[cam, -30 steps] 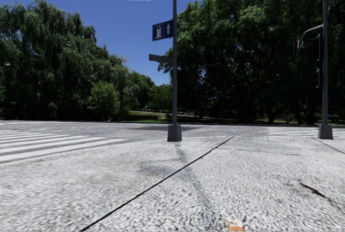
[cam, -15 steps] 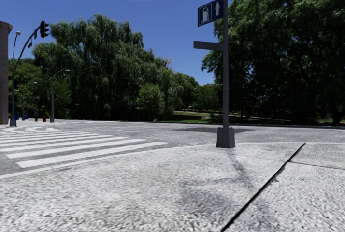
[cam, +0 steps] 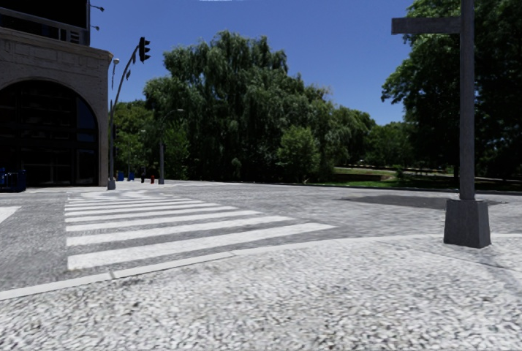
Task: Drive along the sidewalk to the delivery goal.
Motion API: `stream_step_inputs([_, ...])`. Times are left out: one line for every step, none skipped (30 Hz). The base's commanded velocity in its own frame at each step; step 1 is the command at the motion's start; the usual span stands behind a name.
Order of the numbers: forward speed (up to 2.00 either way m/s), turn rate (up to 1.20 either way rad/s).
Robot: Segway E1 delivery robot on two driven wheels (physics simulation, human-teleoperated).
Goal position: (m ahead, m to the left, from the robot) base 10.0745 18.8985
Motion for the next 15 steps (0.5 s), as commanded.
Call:
stream_step_inputs([1.97,0.61])
stream_step_inputs([1.97,0.61])
stream_step_inputs([1.97,0.61])
stream_step_inputs([1.97,0.61])
stream_step_inputs([1.97,0.61])
stream_step_inputs([1.97,0.61])
stream_step_inputs([1.97,0.60])
stream_step_inputs([1.97,0.60])
stream_step_inputs([1.97,0.50])
stream_step_inputs([1.97,0.27])
stream_step_inputs([1.97,0.11])
stream_step_inputs([1.97,0.11])
stream_step_inputs([1.97,0.01])
stream_step_inputs([1.97,0.00])
stream_step_inputs([1.97,0.00])
